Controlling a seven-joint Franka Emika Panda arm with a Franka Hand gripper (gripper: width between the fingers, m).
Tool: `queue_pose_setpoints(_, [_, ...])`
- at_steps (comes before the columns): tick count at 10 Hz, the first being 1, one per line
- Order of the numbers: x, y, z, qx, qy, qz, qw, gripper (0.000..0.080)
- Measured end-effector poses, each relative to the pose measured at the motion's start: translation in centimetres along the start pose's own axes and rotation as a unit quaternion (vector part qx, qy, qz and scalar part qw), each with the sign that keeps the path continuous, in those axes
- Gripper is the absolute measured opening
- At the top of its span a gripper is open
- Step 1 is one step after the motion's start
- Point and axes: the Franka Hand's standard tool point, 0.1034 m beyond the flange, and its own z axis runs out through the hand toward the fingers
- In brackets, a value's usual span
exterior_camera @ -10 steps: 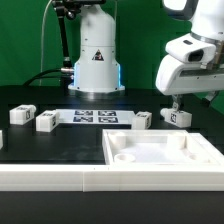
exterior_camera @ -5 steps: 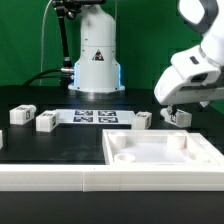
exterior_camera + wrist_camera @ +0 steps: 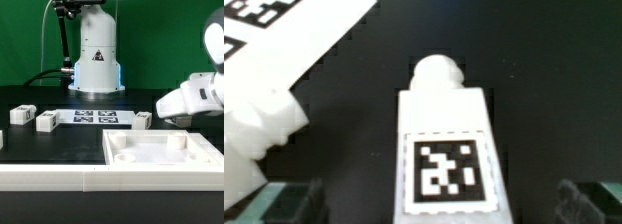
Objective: Assemble one leg
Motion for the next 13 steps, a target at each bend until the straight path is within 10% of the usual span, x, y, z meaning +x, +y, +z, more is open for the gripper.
queue_pose_setpoints(2, [0.1,0.2,0.2,0.002,0.006,0.001,1.000,0.0649])
queue_pose_setpoints(6, [0.1,0.2,0.2,0.003,0.006,0.001,1.000,0.0290])
queue_pose_setpoints(13, [-1.6,0.7,-1.6,0.005,0.002,-0.004,1.000,0.0290])
